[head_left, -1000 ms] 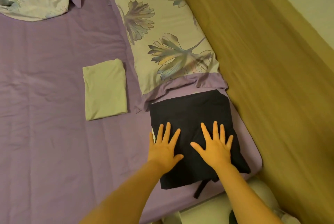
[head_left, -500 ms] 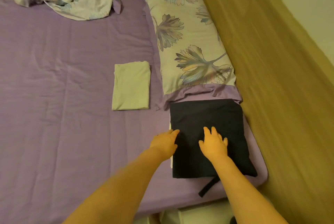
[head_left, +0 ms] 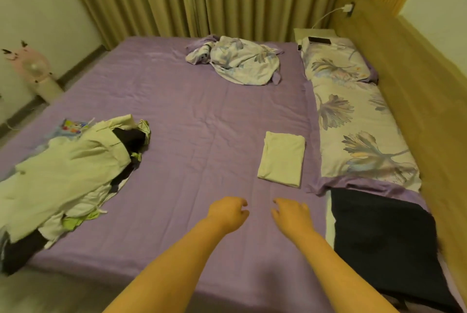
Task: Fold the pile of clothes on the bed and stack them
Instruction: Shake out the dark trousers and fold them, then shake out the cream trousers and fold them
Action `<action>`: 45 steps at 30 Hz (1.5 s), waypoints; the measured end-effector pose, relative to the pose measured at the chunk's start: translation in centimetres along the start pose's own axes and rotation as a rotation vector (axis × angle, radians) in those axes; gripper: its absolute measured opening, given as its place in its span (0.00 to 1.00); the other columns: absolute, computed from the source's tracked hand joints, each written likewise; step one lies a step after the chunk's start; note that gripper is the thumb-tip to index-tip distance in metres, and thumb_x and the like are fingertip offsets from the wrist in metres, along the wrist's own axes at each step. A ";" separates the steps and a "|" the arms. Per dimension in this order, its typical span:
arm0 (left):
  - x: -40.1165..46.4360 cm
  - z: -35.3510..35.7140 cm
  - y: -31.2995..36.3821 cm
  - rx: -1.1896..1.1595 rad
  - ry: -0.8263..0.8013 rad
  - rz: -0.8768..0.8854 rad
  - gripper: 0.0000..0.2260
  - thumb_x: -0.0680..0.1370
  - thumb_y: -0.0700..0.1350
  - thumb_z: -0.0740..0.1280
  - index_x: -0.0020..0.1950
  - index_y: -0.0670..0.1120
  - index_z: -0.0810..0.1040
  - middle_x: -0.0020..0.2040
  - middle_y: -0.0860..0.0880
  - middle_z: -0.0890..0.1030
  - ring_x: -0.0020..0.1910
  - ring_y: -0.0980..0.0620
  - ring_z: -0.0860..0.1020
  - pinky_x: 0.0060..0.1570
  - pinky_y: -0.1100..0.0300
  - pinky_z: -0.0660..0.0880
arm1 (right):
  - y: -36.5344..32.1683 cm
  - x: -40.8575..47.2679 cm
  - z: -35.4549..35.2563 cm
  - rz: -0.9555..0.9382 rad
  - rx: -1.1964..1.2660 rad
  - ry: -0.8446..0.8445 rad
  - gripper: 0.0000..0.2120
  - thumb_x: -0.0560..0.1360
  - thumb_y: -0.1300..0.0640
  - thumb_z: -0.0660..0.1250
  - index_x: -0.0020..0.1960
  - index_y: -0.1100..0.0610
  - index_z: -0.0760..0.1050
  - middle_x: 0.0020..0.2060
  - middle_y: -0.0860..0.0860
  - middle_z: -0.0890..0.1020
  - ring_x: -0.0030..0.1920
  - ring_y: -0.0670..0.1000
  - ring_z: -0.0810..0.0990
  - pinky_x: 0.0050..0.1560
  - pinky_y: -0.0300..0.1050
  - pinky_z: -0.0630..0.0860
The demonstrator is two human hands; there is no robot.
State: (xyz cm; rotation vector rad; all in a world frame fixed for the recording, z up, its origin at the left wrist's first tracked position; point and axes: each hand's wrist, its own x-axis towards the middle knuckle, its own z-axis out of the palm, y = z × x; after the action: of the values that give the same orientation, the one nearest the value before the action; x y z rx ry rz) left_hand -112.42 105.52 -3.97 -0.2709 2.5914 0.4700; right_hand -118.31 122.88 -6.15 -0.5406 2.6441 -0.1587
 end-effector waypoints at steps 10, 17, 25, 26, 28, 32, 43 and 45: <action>-16.9 -0.8 -22.1 -0.083 0.192 -0.237 0.18 0.82 0.54 0.57 0.68 0.47 0.73 0.61 0.46 0.79 0.58 0.45 0.77 0.52 0.54 0.75 | -23.3 -5.2 2.4 -0.269 -0.115 0.031 0.18 0.81 0.48 0.54 0.67 0.53 0.70 0.64 0.52 0.76 0.65 0.55 0.72 0.66 0.52 0.62; -25.8 -0.9 -33.1 -0.152 0.306 -0.415 0.17 0.81 0.54 0.58 0.63 0.47 0.76 0.58 0.47 0.80 0.56 0.46 0.77 0.52 0.55 0.75 | -36.7 -7.3 4.4 -0.491 -0.180 0.051 0.18 0.82 0.48 0.53 0.66 0.53 0.70 0.60 0.51 0.78 0.61 0.55 0.75 0.63 0.50 0.65; -29.0 -2.4 -39.1 -0.285 0.425 -0.528 0.16 0.80 0.54 0.58 0.58 0.47 0.79 0.54 0.47 0.81 0.53 0.46 0.78 0.53 0.53 0.76 | -46.4 -6.3 5.0 -0.655 -0.222 0.082 0.16 0.81 0.48 0.54 0.63 0.53 0.73 0.57 0.51 0.80 0.59 0.55 0.76 0.62 0.48 0.64; -28.9 -2.5 -39.7 -0.290 0.428 -0.538 0.16 0.80 0.54 0.58 0.58 0.47 0.79 0.54 0.47 0.81 0.53 0.46 0.78 0.53 0.52 0.76 | -47.5 -5.8 5.2 -0.676 -0.226 0.078 0.16 0.81 0.48 0.54 0.63 0.53 0.72 0.57 0.51 0.80 0.59 0.55 0.76 0.61 0.48 0.65; -28.7 -2.9 -41.1 -0.286 0.427 -0.557 0.16 0.79 0.54 0.58 0.57 0.47 0.79 0.53 0.47 0.81 0.52 0.46 0.78 0.52 0.53 0.76 | -49.7 -4.8 5.6 -0.713 -0.226 0.071 0.16 0.80 0.48 0.55 0.62 0.53 0.73 0.56 0.51 0.81 0.57 0.55 0.77 0.58 0.47 0.66; -27.0 -4.2 -44.8 -0.272 0.388 -0.581 0.14 0.79 0.55 0.58 0.54 0.49 0.79 0.50 0.47 0.81 0.49 0.46 0.79 0.47 0.54 0.75 | -53.5 -2.1 6.4 -0.768 -0.219 0.045 0.12 0.80 0.49 0.55 0.51 0.53 0.74 0.49 0.51 0.81 0.51 0.55 0.77 0.48 0.46 0.64; -16.4 -10.3 -53.0 -0.278 0.314 -0.543 0.17 0.80 0.55 0.58 0.63 0.49 0.77 0.58 0.48 0.80 0.57 0.48 0.77 0.48 0.59 0.71 | -58.2 12.0 4.4 -0.737 -0.269 -0.011 0.11 0.80 0.49 0.54 0.43 0.54 0.66 0.47 0.53 0.80 0.49 0.56 0.77 0.43 0.45 0.62; -14.8 -11.3 -53.6 -0.284 0.293 -0.534 0.16 0.80 0.54 0.58 0.63 0.50 0.77 0.59 0.49 0.80 0.57 0.48 0.77 0.50 0.58 0.72 | -58.5 14.2 3.7 -0.716 -0.301 -0.006 0.12 0.80 0.49 0.54 0.46 0.55 0.70 0.49 0.53 0.81 0.51 0.56 0.77 0.43 0.46 0.66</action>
State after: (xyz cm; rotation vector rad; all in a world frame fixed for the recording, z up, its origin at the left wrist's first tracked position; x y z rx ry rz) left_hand -89.98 53.43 -2.24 -1.1681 2.5662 0.6310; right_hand -108.11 63.52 -3.73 -1.5637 2.3586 0.0331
